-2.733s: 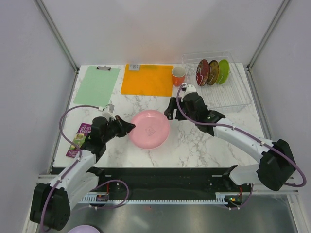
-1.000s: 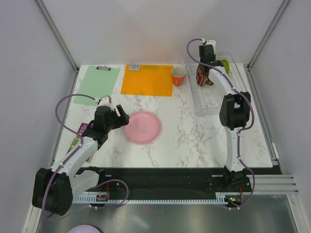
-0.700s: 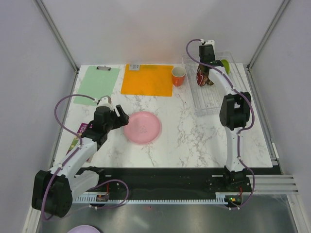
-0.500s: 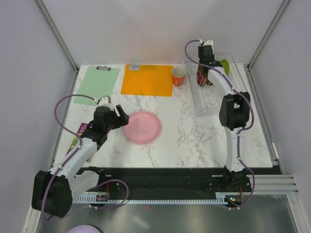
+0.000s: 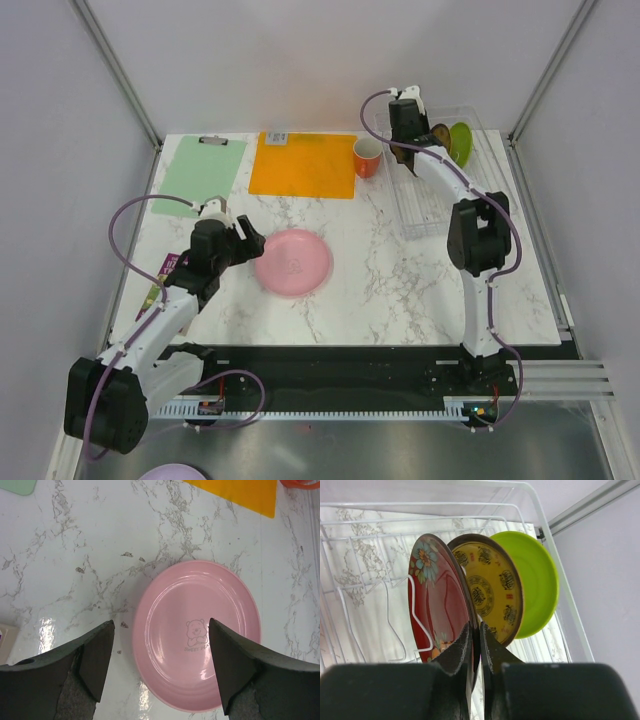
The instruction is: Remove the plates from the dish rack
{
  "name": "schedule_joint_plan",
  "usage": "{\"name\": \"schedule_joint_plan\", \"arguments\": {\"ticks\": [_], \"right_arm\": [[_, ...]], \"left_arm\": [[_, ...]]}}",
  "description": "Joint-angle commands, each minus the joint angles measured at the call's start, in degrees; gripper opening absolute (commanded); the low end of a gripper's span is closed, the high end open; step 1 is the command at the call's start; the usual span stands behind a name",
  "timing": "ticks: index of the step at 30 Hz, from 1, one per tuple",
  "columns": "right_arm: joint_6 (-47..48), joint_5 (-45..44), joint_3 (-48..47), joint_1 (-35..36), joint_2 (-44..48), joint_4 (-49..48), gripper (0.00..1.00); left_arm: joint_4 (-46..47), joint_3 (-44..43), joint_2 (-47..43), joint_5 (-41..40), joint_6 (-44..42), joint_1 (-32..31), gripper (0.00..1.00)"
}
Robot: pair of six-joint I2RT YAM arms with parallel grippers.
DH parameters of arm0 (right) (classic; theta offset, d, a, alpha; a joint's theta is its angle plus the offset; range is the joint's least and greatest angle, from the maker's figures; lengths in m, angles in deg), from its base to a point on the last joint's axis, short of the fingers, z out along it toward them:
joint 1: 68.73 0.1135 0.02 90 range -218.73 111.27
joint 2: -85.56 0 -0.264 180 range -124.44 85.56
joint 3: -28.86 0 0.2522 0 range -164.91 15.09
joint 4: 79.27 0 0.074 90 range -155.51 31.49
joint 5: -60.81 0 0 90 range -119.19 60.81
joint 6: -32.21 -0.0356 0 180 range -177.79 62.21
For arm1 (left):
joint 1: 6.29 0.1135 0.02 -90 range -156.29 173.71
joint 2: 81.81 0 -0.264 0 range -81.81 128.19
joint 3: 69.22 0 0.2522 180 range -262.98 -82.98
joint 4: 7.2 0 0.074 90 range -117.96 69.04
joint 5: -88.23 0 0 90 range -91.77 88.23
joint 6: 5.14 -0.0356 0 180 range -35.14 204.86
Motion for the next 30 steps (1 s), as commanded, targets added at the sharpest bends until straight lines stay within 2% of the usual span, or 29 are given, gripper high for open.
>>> {"name": "schedule_joint_plan", "arguments": {"ticks": [1, 7, 12, 18, 22, 23, 24, 30], "right_arm": [[2.4, -6.5, -0.3, -0.2, 6.5, -5.7, 0.00], [2.9, -8.0, 0.6, 0.6, 10.3, -5.8, 0.00], [2.1, -8.5, 2.9, 2.3, 18.0, -4.7, 0.00], [-4.0, -4.5, 7.8, 5.8, 27.6, 1.0, 0.00], [-11.5, 4.4, 14.7, 8.2, 35.8, 3.8, 0.00], [-13.3, 9.0, 16.4, 8.6, 37.3, 4.0, 0.00], [-14.8, 11.0, 19.9, 9.5, 38.7, 4.1, 0.00], [-26.1, 26.8, 35.1, 11.9, 48.2, 1.2, 0.00]], "left_arm": [[-0.2, -0.4, -1.3, 0.4, -1.3, -0.2, 0.82], [-0.3, -0.5, -2.0, 1.1, -1.1, -0.2, 0.82], [-0.4, -0.6, -2.6, 2.3, -0.7, -0.2, 0.82], [0.0, -0.7, -4.0, 6.1, 0.7, -0.1, 0.82], [3.1, 0.5, -5.3, 11.7, 2.1, -0.2, 0.83], [4.1, 1.0, -5.4, 13.1, 2.3, -0.2, 0.85], [7.9, 1.7, -5.6, 14.8, 2.7, -0.2, 0.86], [16.8, 4.7, -4.6, 22.2, 7.2, -0.3, 0.86]]}}
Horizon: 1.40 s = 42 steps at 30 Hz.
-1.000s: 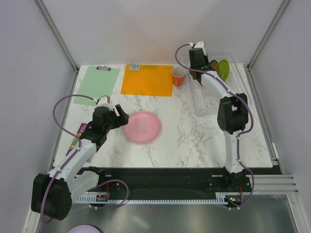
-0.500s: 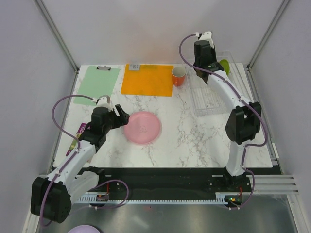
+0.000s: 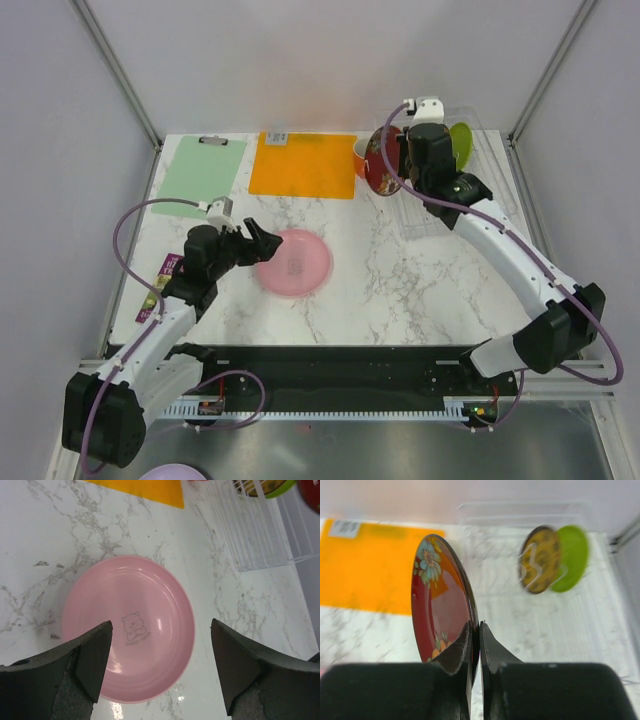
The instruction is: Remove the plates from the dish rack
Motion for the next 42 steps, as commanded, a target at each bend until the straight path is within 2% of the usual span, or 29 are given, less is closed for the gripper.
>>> {"name": "schedule_joint_plan", "arguments": {"ticks": [1, 3, 10, 20, 28, 35, 42], "right_arm": [[-11.5, 16.0, 10.1, 0.8, 7.2, -4.6, 0.00], [-15.5, 21.6, 14.8, 1.6, 8.9, -7.2, 0.00], [-24.4, 31.4, 25.2, 4.1, 14.0, -15.1, 0.00], [-31.7, 38.0, 32.5, 7.2, 16.1, -23.4, 0.00], [-33.0, 36.6, 35.0, 8.0, 17.5, -25.5, 0.00], [-27.9, 27.2, 33.3, 8.1, 20.4, -18.0, 0.00], [-30.4, 31.4, 35.2, 8.1, 18.8, -20.4, 0.00]], "left_arm": [[10.2, 2.0, 0.5, 7.3, 5.0, -0.3, 0.86], [12.3, 3.5, 0.9, 8.1, 6.4, -0.4, 0.86], [19.3, 7.5, 2.3, 7.9, 9.4, -2.5, 0.86], [25.3, 10.1, 4.7, 6.2, 11.9, -5.7, 0.86], [29.0, 11.1, 3.5, 5.4, 14.1, -6.9, 0.86], [21.8, 12.2, -2.9, -0.1, 12.3, -6.9, 0.86], [20.0, 11.1, -4.9, 0.2, 12.3, -6.9, 0.86]]}}
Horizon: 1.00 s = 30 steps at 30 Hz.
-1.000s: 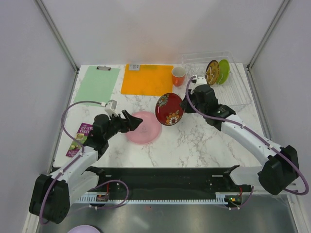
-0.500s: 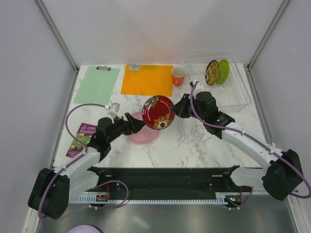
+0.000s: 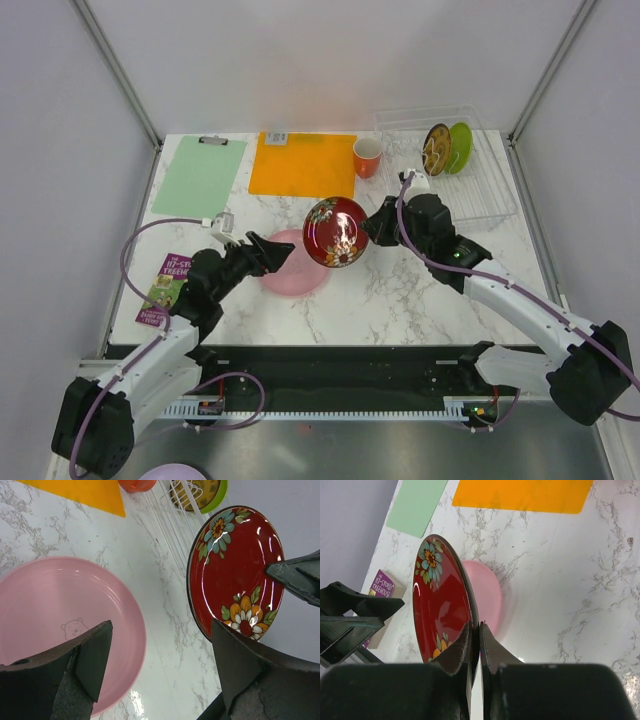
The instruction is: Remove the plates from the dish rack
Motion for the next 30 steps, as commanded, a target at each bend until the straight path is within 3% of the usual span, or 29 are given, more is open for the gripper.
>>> {"name": "schedule_joint_plan", "arguments": {"ticks": [1, 12, 15, 17, 18, 20, 21, 22, 23, 24, 26, 30], "right_arm": [[-2.4, 2.9, -0.3, 0.2, -0.1, -7.6, 0.00], [-5.2, 5.5, -0.7, 5.3, -4.7, -12.1, 0.00], [-6.1, 7.8, -0.1, 5.7, -5.2, -14.5, 0.00], [-7.3, 9.1, 0.3, 5.7, -5.1, -16.1, 0.00], [-7.5, 9.9, 0.6, 5.6, -5.0, -17.0, 0.00], [-7.7, 10.1, 0.7, 5.7, -4.8, -17.2, 0.00], [-7.4, 9.9, 0.7, 5.7, -4.6, -16.4, 0.00], [-7.1, 8.8, 0.6, 5.7, -4.3, -15.7, 0.00], [-6.5, 7.7, 0.5, 5.7, -4.2, -14.9, 0.01], [-5.9, 6.7, 0.1, 5.7, -4.1, -12.9, 0.02], [-4.3, 2.2, -0.8, 5.6, -3.4, -9.7, 0.24], [1.0, -7.3, -2.9, 5.1, -1.5, -0.2, 0.50]], "left_arm": [[-0.7, -1.1, 0.0, -0.4, 0.3, -0.2, 0.86], [7.7, -2.6, 6.6, 3.3, 4.5, -1.1, 0.86], [9.4, -3.6, 8.1, 4.3, 4.7, -2.2, 0.81], [10.3, -3.8, 10.0, 5.1, 4.8, -3.0, 0.66], [11.5, -3.7, 10.6, 5.3, 4.9, -3.2, 0.50], [12.2, -3.2, 11.6, 5.4, 5.2, -3.4, 0.27], [12.1, -3.0, 11.5, 5.1, 5.2, -3.4, 0.08], [11.5, -2.7, 11.4, 4.6, 5.2, -3.3, 0.02], [10.3, -2.8, 10.8, 3.4, 5.0, -3.3, 0.02], [8.9, -3.4, 10.4, 2.6, 4.5, -3.3, 0.02], [2.4, -4.5, 8.6, -0.8, 2.0, -3.3, 0.02], [-8.9, -7.5, 5.9, -8.3, -3.0, -3.3, 0.02]]}}
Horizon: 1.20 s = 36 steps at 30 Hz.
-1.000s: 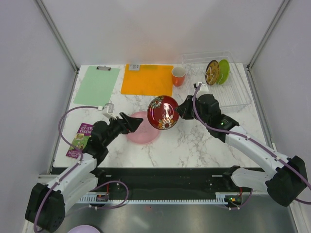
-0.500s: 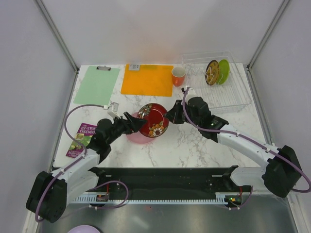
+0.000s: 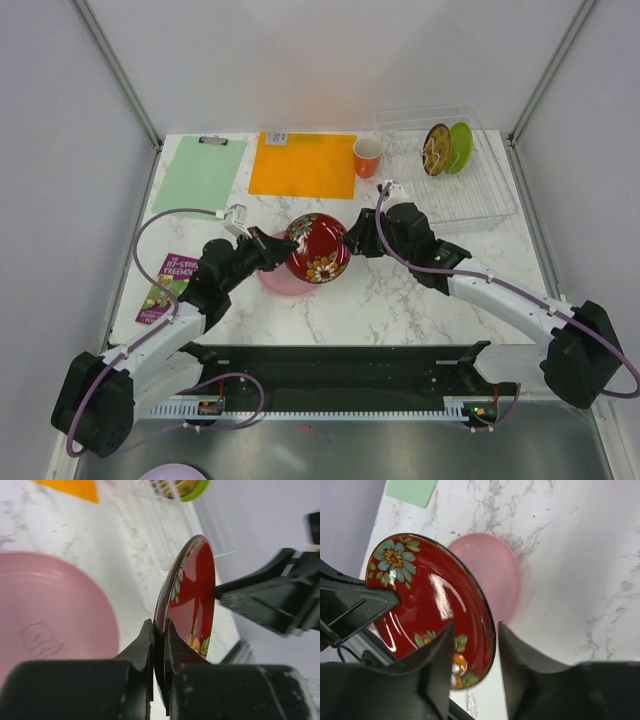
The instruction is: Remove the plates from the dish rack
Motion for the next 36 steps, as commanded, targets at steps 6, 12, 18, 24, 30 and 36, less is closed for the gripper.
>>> {"name": "schedule_joint_plan", "arguments": {"ticks": [6, 12, 18, 24, 30, 36], "right_arm": [[7.9, -17.2, -4.3, -1.0, 8.1, 10.0, 0.65], [9.2, -18.0, -3.0, -2.6, 9.6, 11.9, 0.66], [9.8, -17.2, -2.1, -3.4, 9.1, 12.0, 0.65], [10.9, -16.0, -2.9, -4.2, 7.4, 12.6, 0.65], [12.2, -17.0, -4.2, -5.1, 6.6, 13.9, 0.66], [14.4, -22.0, -6.5, -6.7, 5.5, 16.2, 0.67]], "left_arm": [[-20.5, -5.5, -1.1, -17.5, -13.0, 0.8, 0.02], [-20.2, -5.5, 2.3, -18.6, -12.6, 1.7, 0.02], [-17.0, -4.0, 5.8, -17.5, -12.1, 4.1, 0.02], [-12.1, -4.1, 14.1, -12.6, -12.0, 6.4, 0.10], [-8.9, -3.8, 19.7, -8.9, -11.2, 6.5, 0.36], [-12.7, -4.4, 20.1, -8.9, -12.0, 6.6, 0.60]]}}
